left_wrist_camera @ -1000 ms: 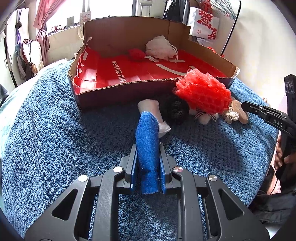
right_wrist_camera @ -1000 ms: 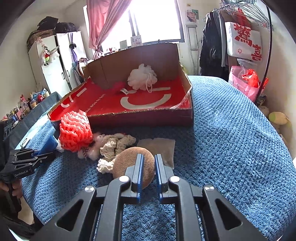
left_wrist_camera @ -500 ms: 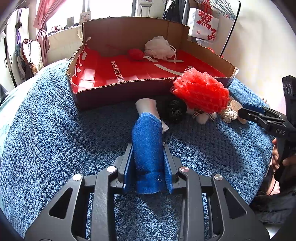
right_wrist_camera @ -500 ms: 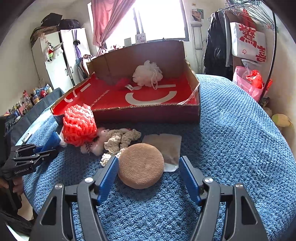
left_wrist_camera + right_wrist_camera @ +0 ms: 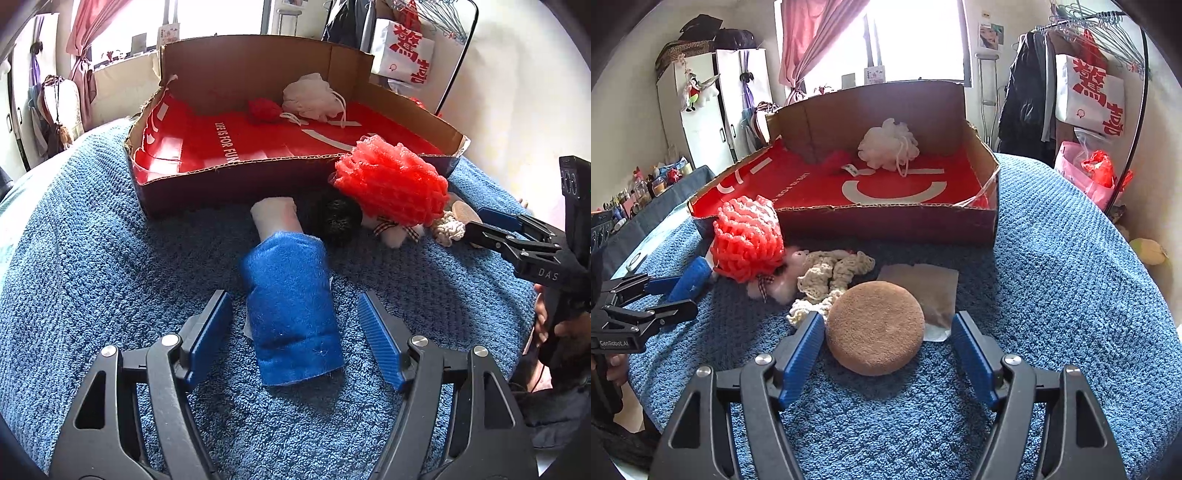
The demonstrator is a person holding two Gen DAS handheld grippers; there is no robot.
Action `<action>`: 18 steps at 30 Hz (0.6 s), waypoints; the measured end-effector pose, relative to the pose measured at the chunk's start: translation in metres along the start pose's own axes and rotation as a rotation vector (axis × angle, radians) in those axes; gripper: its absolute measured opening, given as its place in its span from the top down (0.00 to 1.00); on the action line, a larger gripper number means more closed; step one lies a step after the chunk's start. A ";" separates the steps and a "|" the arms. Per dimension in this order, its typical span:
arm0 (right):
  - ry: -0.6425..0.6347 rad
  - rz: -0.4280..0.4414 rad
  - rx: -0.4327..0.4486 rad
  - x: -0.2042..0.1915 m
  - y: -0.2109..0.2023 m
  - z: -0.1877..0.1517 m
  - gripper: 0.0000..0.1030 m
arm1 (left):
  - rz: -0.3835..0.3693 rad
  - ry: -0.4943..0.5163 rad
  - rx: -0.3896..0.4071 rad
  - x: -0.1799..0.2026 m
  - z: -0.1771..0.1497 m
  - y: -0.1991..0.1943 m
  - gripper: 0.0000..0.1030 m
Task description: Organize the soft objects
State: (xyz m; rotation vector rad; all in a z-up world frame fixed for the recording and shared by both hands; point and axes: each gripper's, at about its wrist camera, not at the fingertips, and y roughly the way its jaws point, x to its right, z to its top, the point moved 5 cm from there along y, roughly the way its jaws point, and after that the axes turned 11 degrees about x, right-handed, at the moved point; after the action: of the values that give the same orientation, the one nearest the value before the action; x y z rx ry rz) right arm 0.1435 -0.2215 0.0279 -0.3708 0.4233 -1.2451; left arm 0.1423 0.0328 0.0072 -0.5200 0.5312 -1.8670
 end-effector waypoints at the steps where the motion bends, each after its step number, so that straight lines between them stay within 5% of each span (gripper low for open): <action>1: -0.007 -0.004 0.002 -0.001 0.000 0.000 0.28 | -0.001 0.000 0.001 0.000 0.000 0.000 0.32; 4: -0.021 -0.008 0.005 -0.003 0.002 0.000 0.30 | 0.002 -0.001 -0.001 0.000 0.000 0.001 0.36; 6: -0.033 -0.003 0.002 -0.006 0.003 -0.001 0.46 | 0.005 0.001 0.002 0.001 0.000 0.000 0.61; 9: -0.051 -0.004 0.015 -0.009 0.001 -0.001 0.48 | 0.016 0.006 0.001 0.000 0.001 0.000 0.70; 18: -0.036 0.047 0.081 -0.012 -0.016 0.028 0.48 | 0.010 0.014 0.061 -0.003 0.026 -0.017 0.70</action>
State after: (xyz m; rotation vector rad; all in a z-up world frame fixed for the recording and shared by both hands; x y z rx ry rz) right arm 0.1412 -0.2137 0.0617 -0.3122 0.3476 -1.2037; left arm 0.1461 0.0384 0.0373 -0.4631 0.4834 -1.8724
